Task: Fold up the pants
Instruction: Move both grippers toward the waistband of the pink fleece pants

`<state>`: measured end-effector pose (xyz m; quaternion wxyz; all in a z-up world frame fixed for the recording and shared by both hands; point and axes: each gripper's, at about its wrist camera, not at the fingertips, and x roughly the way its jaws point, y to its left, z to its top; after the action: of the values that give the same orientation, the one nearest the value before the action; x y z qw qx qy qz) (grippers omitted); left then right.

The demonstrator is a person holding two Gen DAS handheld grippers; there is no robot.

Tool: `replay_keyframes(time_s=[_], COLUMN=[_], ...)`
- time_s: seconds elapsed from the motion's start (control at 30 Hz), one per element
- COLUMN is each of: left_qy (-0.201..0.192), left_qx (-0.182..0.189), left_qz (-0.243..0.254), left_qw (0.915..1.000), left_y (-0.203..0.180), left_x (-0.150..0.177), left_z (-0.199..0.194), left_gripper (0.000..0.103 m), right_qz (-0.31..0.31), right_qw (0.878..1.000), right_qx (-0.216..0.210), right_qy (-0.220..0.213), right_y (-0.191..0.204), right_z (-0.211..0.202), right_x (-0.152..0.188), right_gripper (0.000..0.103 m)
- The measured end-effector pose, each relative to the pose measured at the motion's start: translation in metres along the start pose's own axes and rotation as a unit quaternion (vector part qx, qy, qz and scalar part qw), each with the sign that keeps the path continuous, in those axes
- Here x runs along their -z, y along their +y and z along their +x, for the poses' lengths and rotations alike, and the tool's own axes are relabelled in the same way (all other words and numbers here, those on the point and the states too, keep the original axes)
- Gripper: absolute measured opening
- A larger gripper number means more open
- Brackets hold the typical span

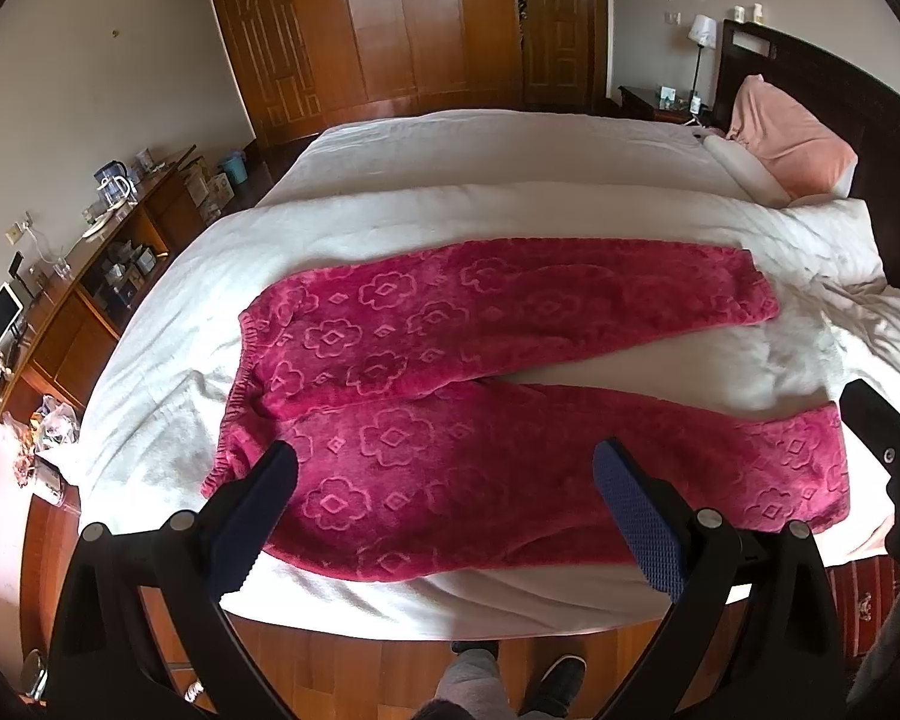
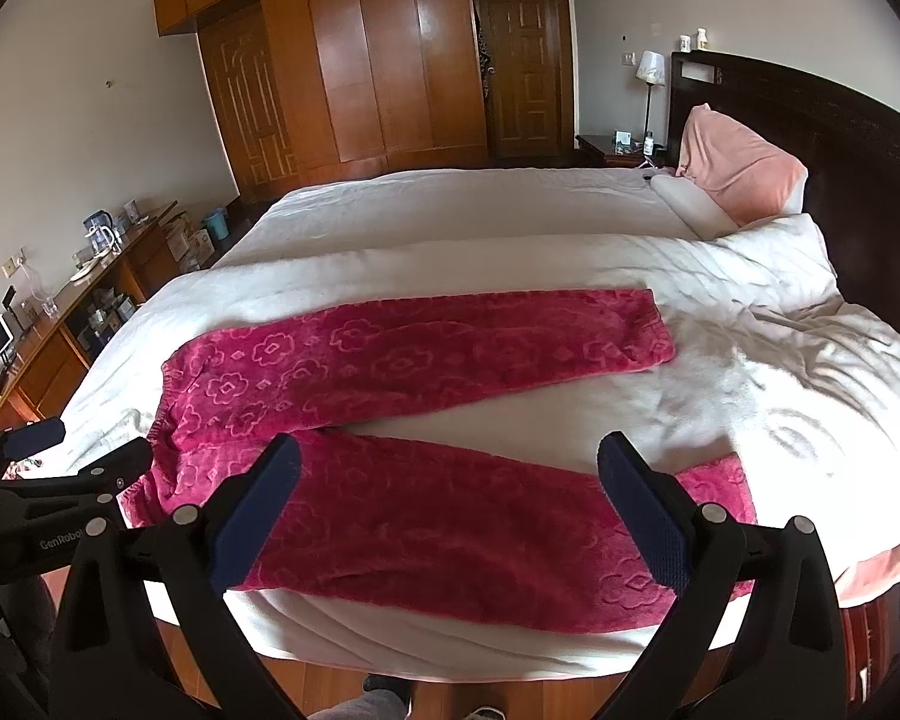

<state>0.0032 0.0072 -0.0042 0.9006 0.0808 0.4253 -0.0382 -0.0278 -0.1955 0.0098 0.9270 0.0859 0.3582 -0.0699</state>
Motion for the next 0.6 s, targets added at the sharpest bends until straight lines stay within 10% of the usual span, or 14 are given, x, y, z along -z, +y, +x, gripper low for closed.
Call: replay_keyframes(time_s=[0.6], left_qy=[0.013], left_qx=[-0.009], left_qz=[-0.008], left_qw=[0.9998], left_y=[0.007], left_x=[0.004], left_z=[0.013], left_gripper=[0.098], right_qz=[0.011], right_qw=[1.0], right_qx=[0.005], right_qy=[0.004], right_y=[-0.003], right_z=[0.002], right_x=[0.0], right_gripper=[0.1])
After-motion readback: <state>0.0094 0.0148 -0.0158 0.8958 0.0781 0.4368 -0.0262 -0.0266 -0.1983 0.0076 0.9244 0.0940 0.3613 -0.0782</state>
